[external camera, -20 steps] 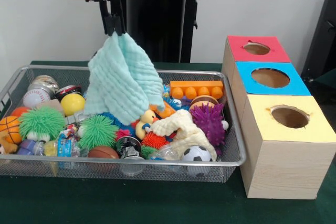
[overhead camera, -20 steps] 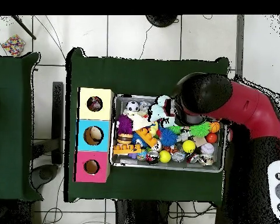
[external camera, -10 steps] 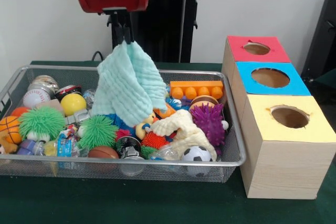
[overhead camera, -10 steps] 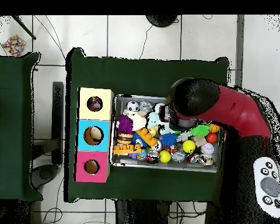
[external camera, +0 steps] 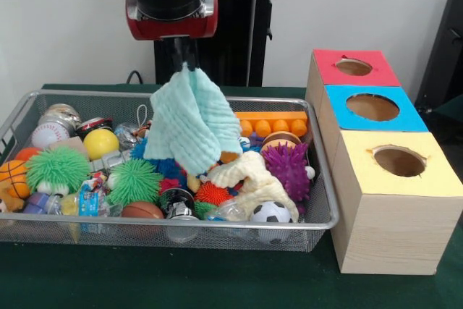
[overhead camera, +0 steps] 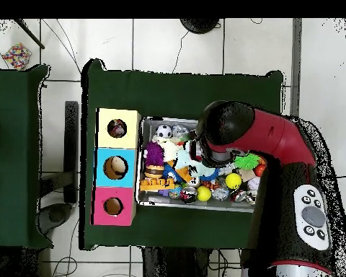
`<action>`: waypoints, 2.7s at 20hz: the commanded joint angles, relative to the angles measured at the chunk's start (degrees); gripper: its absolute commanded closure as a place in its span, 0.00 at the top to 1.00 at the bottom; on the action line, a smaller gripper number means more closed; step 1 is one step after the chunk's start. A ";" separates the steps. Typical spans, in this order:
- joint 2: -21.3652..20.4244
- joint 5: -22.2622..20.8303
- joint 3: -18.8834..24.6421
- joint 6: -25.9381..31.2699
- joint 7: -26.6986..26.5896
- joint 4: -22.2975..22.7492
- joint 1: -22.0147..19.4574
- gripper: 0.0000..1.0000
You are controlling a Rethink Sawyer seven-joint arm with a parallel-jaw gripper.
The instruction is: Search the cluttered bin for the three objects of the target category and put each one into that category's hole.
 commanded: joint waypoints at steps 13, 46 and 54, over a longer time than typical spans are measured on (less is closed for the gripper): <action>3.44 -4.09 -1.42 0.29 5.22 -0.05 -0.27 1.00; 8.49 -2.07 -7.55 -4.38 16.37 -9.23 2.32 1.00; 9.17 -1.90 -7.58 -6.21 15.55 -8.91 1.59 1.00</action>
